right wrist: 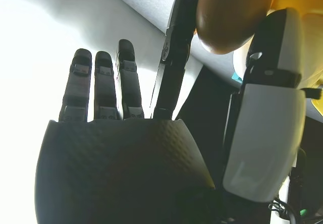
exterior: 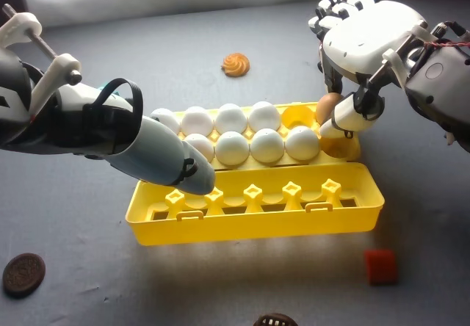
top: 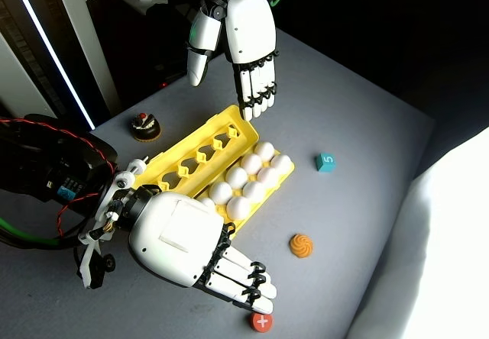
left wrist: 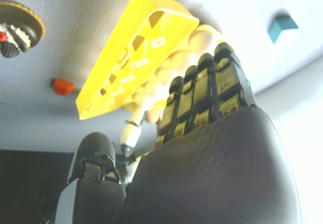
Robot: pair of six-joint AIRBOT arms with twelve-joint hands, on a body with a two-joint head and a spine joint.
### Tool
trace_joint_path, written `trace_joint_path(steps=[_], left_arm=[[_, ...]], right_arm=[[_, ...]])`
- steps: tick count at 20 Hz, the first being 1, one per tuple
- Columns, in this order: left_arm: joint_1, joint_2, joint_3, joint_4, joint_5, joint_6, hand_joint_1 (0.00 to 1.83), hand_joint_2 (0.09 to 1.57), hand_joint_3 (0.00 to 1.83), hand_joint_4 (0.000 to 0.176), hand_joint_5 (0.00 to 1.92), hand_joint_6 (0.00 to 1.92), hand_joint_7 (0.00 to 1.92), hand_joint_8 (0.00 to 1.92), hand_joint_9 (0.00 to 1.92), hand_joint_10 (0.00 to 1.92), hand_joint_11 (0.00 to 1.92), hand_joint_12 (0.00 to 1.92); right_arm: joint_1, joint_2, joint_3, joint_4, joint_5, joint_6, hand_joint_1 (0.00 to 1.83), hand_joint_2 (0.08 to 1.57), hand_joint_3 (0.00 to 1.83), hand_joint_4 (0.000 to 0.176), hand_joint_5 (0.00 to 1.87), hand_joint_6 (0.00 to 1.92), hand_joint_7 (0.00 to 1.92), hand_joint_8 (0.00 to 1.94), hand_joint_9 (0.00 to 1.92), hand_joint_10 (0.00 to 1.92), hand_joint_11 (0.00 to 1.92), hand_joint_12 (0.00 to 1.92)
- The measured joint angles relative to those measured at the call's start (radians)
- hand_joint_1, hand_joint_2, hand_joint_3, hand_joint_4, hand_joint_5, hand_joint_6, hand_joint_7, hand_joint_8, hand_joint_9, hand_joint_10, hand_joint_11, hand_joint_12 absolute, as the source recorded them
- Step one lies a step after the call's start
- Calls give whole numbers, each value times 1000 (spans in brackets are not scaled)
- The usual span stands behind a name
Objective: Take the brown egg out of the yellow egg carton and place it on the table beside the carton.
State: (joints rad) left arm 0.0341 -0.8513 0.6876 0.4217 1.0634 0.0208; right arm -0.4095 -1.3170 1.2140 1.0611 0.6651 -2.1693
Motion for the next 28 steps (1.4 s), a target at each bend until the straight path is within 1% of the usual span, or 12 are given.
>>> trace_joint_path(steps=[3,4,10,11,12,13,14,16,17,19,21,28], left_arm=[[0,0,0,0,0,0,0,1225,1,0,41,4,17,5,0,0,0,0],[0,0,0,0,0,0,0,1228,3,0,33,1,6,0,0,0,0,0],[0,0,0,0,1,-3,0,1225,1,0,24,4,2,1,0,0,0,0],[0,0,0,0,0,-3,0,1226,1,0,30,6,11,4,0,0,0,0],[0,0,0,0,0,-3,0,1221,0,0,32,7,12,5,0,0,0,0],[0,0,0,0,0,-3,0,1222,0,0,29,5,3,0,0,0,0,0],[0,0,0,-2,0,-3,0,1225,1,0,34,7,1,0,0,0,0,0],[0,0,0,-4,0,-3,0,1233,5,0,41,8,7,3,0,0,0,0],[0,0,0,-5,0,-3,0,1234,5,0,22,1,1,0,0,0,0,0],[0,0,0,-4,0,-3,0,1227,1,0,34,7,5,2,0,0,0,0],[0,0,0,-5,0,-3,0,1222,0,0,44,9,23,8,0,0,0,0],[0,0,2,-8,1,-4,0,1223,0,0,41,5,5,2,0,0,0,0]], right_arm=[[4,0,0,1,-1,-2,1112,975,0,176,1332,381,227,12,4,1,0,0],[9,0,0,3,-4,-4,1102,986,2,176,1289,460,212,2,0,0,0,0],[48,7,0,1,-4,-11,1108,977,0,176,1330,380,213,0,0,0,0,0],[53,11,-2,1,-4,-15,1092,1001,5,176,1242,544,164,4,0,0,0,0],[61,20,-3,-1,-5,-20,1094,1000,0,176,1243,548,185,4,0,0,0,0],[68,33,-7,-3,-3,-27,1118,976,0,155,1329,391,241,7,30,6,0,0],[69,46,-11,-2,2,-35,1115,972,0,172,1346,354,269,11,50,12,0,0],[68,71,-18,0,5,-47,1118,966,0,176,1373,297,294,0,67,5,0,0],[55,88,-26,-5,11,-56,1108,976,1,176,1330,377,288,4,60,3,0,0],[21,113,-31,-5,12,-70,1104,982,2,176,1304,430,285,0,55,0,0,0],[-16,127,-31,5,12,-106,1112,974,0,176,1342,360,334,4,81,5,0,0],[-56,126,-27,-37,21,-109,1118,964,0,175,1379,288,352,0,96,2,0,0]])
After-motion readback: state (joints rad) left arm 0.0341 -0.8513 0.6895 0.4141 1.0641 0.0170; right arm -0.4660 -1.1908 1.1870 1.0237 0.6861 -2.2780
